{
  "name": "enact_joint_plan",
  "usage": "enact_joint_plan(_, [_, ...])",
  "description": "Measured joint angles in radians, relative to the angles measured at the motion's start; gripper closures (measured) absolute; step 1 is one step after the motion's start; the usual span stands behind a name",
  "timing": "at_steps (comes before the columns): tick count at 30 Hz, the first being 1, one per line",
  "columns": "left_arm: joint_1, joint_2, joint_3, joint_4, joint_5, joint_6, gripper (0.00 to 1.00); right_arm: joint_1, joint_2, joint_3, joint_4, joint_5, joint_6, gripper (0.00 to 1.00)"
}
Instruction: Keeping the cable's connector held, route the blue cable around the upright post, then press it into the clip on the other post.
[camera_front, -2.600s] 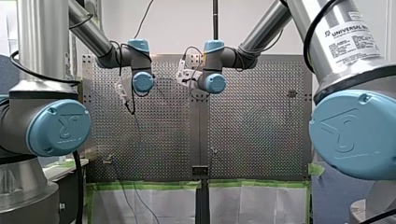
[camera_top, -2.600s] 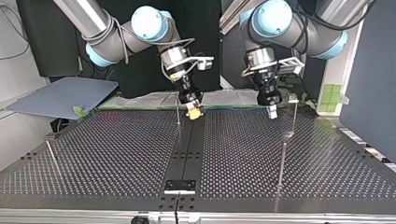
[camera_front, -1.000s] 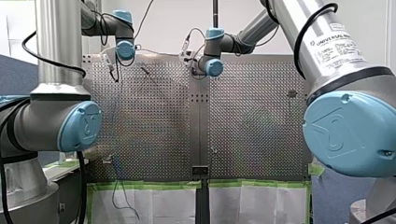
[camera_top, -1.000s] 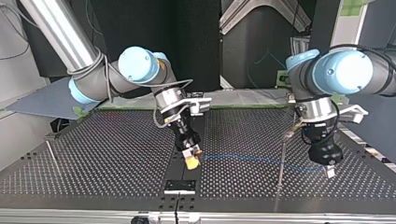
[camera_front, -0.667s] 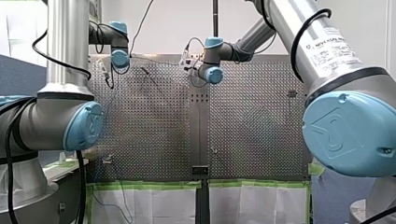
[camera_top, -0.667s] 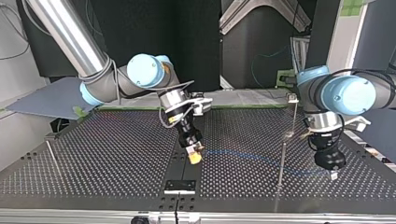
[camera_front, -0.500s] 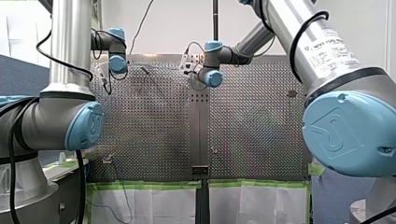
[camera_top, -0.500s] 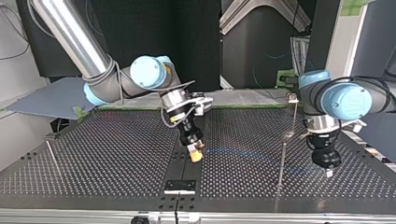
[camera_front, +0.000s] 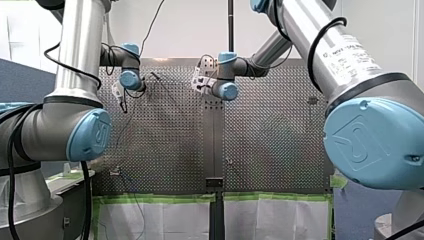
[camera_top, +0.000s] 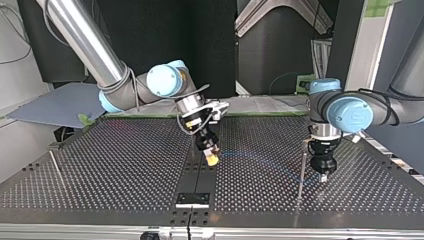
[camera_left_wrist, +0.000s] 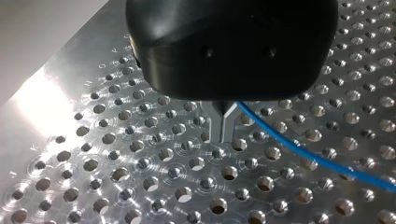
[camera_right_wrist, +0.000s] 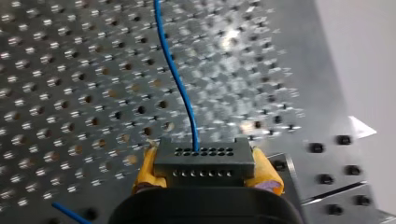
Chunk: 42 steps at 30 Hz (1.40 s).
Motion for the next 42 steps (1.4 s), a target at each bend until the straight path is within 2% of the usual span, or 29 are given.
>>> enact_joint_plan(6, [-0.006,0.0,0.0,-0.023,-0.009,-0.023,1.0,0.0,0.027,0.005,0.021,0.005,-0.015,1.0])
enact_joint_plan(13, [-0.016,-0.002,0.0,-0.058,-0.011,-0.064,0.97,0.0,0.04,0.028,0.023,0.011,-0.022,1.0])
enact_joint_plan(14, [-0.017,-0.002,0.0,-0.06,-0.01,-0.069,0.82,0.0,0.04,0.03,0.023,0.012,-0.022,1.0])
enact_joint_plan(15, [-0.019,-0.004,0.0,-0.062,-0.008,-0.073,0.82,0.0,0.041,0.033,0.023,0.012,-0.023,1.0])
enact_joint_plan(17, [-0.025,-0.013,0.0,-0.068,0.003,-0.084,0.74,0.0,0.042,0.036,0.022,0.013,-0.023,1.0])
enact_joint_plan(18, [-0.028,-0.02,0.0,-0.072,0.008,-0.087,0.74,0.0,0.042,0.037,0.022,0.013,-0.023,1.0])
enact_joint_plan(20, [-0.034,-0.04,0.0,-0.082,0.018,-0.088,0.56,0.0,0.043,0.039,0.023,0.015,-0.024,1.0])
enact_joint_plan(21, [-0.037,-0.048,0.0,-0.085,0.02,-0.088,0.56,0.0,0.044,0.041,0.023,0.016,-0.025,1.0])
enact_joint_plan(22, [-0.04,-0.058,0.0,-0.088,0.021,-0.087,0.47,0.0,0.044,0.044,0.023,0.018,-0.027,1.0])
enact_joint_plan(23, [-0.042,-0.064,0.0,-0.091,0.021,-0.086,0.31,-0.001,0.045,0.047,0.022,0.02,-0.028,1.0])
enact_joint_plan(24, [-0.044,-0.068,0.0,-0.093,0.021,-0.085,0.31,-0.001,0.047,0.051,0.021,0.023,-0.029,1.0])
enact_joint_plan(26, [-0.047,-0.074,0.0,-0.098,0.018,-0.083,0.04,-0.003,0.053,0.059,0.02,0.03,-0.031,1.0])
enact_joint_plan(27, [-0.048,-0.075,0.0,-0.1,0.017,-0.082,0.04,-0.003,0.06,0.062,0.02,0.036,-0.032,1.0])
enact_joint_plan(28, [-0.049,-0.076,0.0,-0.102,0.015,-0.081,0.0,-0.003,0.066,0.064,0.021,0.041,-0.033,1.0])
enact_joint_plan(34, [-0.051,-0.078,0.0,-0.104,0.016,-0.078,0.0,0.0,0.113,0.073,0.021,0.066,-0.042,1.0])
enact_joint_plan(42, [-0.049,-0.084,0.0,-0.088,0.045,-0.081,0.0,-0.001,0.18,0.077,0.02,0.089,-0.05,1.0])
